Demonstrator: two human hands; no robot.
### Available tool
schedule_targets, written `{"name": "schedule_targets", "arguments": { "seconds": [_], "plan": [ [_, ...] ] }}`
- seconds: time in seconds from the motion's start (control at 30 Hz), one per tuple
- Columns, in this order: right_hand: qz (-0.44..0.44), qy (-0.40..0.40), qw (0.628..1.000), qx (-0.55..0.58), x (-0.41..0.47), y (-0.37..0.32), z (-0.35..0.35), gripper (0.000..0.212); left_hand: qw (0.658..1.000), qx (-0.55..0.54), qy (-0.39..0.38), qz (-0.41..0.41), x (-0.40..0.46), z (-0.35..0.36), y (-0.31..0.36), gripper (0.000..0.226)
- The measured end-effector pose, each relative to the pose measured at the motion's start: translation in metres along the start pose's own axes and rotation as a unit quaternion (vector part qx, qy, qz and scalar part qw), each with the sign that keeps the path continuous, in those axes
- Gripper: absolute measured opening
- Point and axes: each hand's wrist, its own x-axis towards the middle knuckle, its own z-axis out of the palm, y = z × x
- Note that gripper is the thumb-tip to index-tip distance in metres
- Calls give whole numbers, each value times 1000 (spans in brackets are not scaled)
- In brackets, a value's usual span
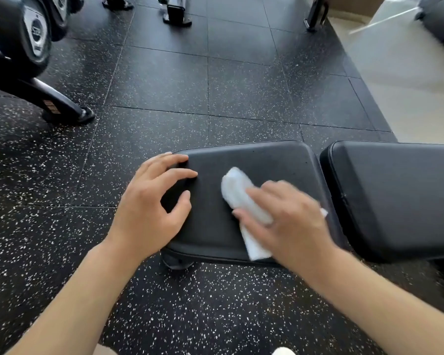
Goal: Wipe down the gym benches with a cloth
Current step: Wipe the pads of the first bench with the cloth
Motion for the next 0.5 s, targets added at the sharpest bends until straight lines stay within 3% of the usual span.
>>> {"name": "schedule_targets", "arguments": {
  "seconds": [0.1,0.2,0.4,0.5],
  "plan": [
    [-120,-50,989,66,-22,-45,8,27,1000,-19,4,-9,-2,-5,-5,32],
    [-152,-71,984,63,-19,-37,10,33,1000,-10,3,-23,-5,-12,-5,33],
    [107,-2,994,-19,46,52,17,32,998,-6,-12,-61,-15,-24,-4,33],
    [117,-13,993,-17,56,37,24,30,997,-4,-16,-79,-20,-32,-6,37]
  ]
}}
